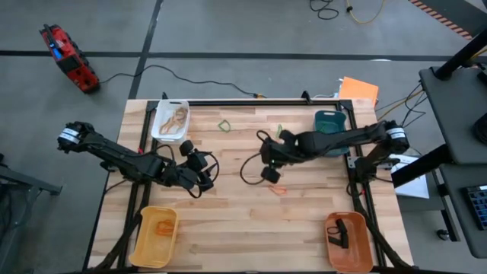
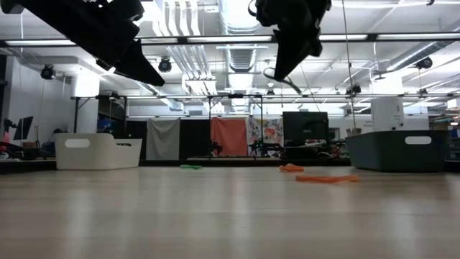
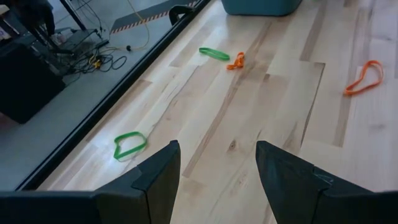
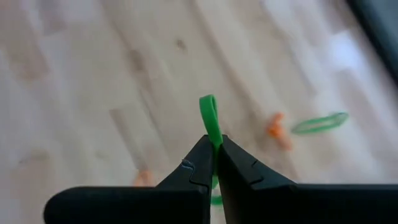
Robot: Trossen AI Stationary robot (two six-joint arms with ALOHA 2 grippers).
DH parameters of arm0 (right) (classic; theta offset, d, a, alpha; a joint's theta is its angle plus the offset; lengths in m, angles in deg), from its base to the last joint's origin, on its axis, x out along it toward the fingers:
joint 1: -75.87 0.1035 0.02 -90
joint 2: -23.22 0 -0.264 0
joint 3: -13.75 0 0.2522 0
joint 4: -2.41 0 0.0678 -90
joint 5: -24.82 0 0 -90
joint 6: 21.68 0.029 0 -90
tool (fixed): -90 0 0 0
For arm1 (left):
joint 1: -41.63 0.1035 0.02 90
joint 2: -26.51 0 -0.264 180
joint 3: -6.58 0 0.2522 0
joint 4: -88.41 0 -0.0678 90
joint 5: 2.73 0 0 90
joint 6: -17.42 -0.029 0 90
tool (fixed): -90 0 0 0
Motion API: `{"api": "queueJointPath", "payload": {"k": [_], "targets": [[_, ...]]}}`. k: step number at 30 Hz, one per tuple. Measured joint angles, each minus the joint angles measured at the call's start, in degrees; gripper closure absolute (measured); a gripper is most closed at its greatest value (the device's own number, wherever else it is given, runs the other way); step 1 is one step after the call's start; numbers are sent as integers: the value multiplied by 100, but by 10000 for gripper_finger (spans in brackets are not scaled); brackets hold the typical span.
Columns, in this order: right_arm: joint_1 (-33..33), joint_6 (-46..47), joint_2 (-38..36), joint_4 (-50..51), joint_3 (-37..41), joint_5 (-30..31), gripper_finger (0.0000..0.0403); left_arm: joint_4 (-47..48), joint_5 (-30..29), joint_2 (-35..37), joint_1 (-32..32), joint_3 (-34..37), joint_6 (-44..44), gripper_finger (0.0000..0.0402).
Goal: Sort rubber bands into baskets
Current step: Put the green rubber band into the blue bin
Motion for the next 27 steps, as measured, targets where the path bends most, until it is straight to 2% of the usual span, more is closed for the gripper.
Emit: {"api": "queueJointPath", "payload": {"k": [4,9,14,17,21,27], "targets": [[-341,-237,-7,645,-244,368,394,0,0,0,0,0,0,208],[-1077,-192,-22,1708,-128,959,394,0,2,0,0,0,0,208],[-2151,924,-27,2907,124,1827,394,-2,2,0,0,2,2,208],[-2789,1282,-33,3136,350,1769,394,-3,2,0,0,2,25,208],[-3386,1116,-31,2937,716,1637,394,-3,4,0,0,2,50,208],[-3823,996,-22,2647,1126,1603,390,-2,4,0,0,2,57,208]]}}
